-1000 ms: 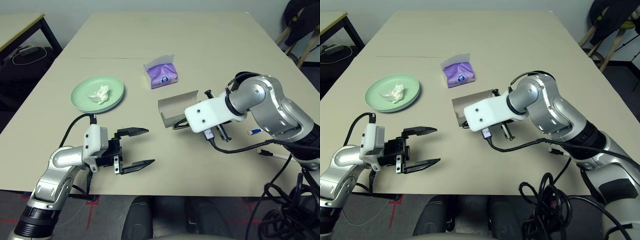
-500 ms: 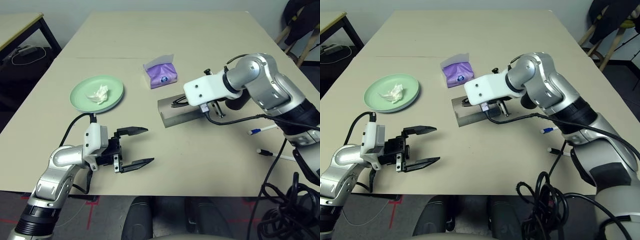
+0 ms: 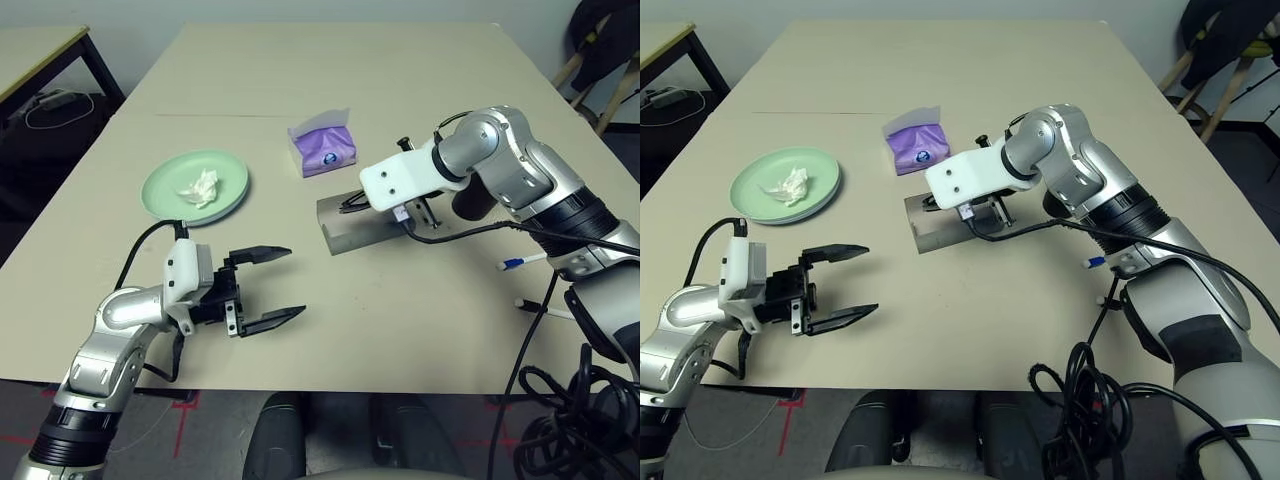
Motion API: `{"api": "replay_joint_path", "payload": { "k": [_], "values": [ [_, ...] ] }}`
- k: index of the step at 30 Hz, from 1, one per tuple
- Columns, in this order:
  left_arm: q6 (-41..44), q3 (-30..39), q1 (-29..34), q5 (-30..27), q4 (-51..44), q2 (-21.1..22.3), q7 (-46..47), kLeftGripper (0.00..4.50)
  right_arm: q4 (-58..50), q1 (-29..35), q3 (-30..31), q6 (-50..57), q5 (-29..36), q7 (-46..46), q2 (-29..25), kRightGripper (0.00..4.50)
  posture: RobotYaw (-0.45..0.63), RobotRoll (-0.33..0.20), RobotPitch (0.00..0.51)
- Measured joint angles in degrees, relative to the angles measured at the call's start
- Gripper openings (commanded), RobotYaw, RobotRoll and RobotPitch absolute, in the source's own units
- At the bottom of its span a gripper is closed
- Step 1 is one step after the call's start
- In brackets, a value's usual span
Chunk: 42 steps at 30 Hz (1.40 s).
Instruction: Organize and tidy the items on the table.
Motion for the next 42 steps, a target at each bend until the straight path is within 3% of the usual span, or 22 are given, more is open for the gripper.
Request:
{"api": "replay_joint_path", "payload": {
  "k": [42],
  "values": [
    [0.3,4.0,3.6,0.9,-1.5,0.0,5.9,4.5,16.3,-3.7,0.2,-12.9,-0.9,1.4,6.2,0.02,0.23,0.0,0.144]
  ]
}}
